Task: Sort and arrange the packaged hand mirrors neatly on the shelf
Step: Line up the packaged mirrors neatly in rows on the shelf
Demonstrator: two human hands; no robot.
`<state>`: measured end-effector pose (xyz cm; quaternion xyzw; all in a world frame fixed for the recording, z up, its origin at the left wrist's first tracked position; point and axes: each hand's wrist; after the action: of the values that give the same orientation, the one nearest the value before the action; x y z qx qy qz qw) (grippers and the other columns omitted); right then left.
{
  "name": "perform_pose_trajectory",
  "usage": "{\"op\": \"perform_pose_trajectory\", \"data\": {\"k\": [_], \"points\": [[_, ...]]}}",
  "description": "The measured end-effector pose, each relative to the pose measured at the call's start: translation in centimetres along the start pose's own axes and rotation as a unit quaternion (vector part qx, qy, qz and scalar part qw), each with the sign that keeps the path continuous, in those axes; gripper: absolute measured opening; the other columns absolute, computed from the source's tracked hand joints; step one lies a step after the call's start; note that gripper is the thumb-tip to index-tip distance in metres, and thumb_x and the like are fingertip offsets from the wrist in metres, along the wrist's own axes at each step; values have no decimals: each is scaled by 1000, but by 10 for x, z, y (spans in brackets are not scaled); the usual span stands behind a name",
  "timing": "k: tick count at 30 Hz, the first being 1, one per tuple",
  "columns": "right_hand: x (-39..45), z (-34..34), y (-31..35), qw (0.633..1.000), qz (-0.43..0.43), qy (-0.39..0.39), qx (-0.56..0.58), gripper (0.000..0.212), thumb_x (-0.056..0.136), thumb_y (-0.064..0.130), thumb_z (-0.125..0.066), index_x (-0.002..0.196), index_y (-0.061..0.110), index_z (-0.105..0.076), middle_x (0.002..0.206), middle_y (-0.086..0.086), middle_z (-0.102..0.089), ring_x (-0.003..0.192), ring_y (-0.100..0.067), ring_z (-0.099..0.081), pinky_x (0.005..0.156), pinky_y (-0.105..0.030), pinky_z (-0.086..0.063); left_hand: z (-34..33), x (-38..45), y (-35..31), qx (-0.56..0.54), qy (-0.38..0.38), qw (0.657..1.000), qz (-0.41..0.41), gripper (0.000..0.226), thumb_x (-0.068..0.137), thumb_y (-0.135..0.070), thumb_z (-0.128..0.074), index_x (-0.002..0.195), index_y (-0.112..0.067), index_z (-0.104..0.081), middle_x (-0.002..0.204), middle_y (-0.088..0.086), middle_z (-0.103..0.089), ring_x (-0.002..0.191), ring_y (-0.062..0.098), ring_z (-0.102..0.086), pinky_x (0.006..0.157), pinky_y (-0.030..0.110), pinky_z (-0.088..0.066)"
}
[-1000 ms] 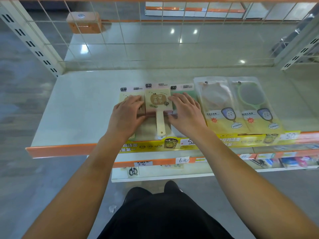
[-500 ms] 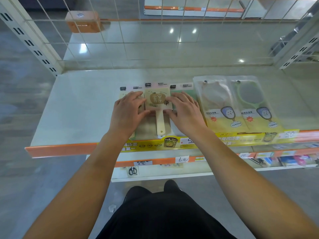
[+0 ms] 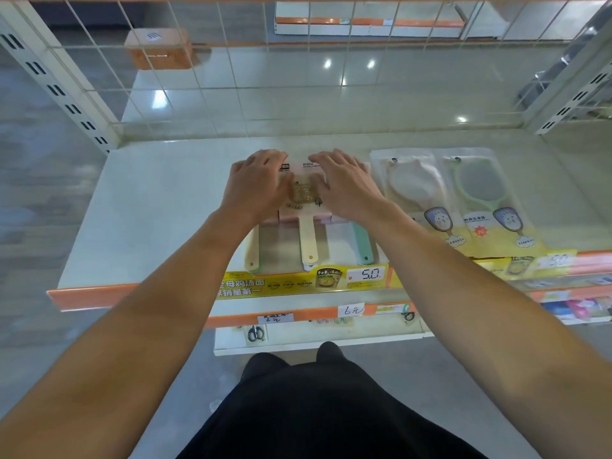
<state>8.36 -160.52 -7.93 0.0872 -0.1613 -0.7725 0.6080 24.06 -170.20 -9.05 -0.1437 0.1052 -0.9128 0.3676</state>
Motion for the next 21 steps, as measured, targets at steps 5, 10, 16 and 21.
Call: {"op": "perform_pose_trajectory", "data": {"k": [5, 10, 16, 21], "points": [[15, -3, -2, 999, 0, 46, -18, 51, 99, 41, -43, 145, 21, -40, 149, -5, -44, 141, -25, -31, 118, -44, -19, -5, 16, 3, 13, 50, 999, 9, 41, 100, -38, -36, 135, -19, -49, 133, 3, -55, 124, 22, -47, 102, 42, -30], [20, -4, -4, 999, 4, 46, -24, 51, 98, 44, -44, 143, 20, -42, 144, -7, -46, 135, -27, -37, 114, -41, -23, -5, 20, 6, -5, 50, 999, 0, 39, 100, -37, -39, 131, -18, -53, 126, 4, -57, 118, 23, -49, 100, 42, -30], [19, -7, -9, 998, 21, 55, -32, 51, 98, 47, -41, 142, 20, -42, 141, -7, -48, 135, -28, -37, 117, -45, -20, -10, 16, 10, -24, 41, 999, -6, 38, 100, -40, -40, 127, -20, -55, 122, 1, -60, 112, 22, -52, 97, 42, -31], [13, -5, -15, 999, 21, 43, -26, 53, 100, 51, -35, 147, 25, -36, 147, -3, -43, 144, -26, -24, 120, -51, -5, -10, 10, 10, -19, 23, 1000, 2, 46, 101, -43, -35, 139, -19, -44, 136, 3, -52, 125, 24, -46, 103, 46, -31]]}}
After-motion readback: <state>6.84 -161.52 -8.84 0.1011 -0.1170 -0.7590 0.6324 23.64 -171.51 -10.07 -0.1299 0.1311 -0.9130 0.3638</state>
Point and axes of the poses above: each hand's wrist, its own x-axis towards the middle knuckle, its own z-axis out of the back of the hand, y = z × x
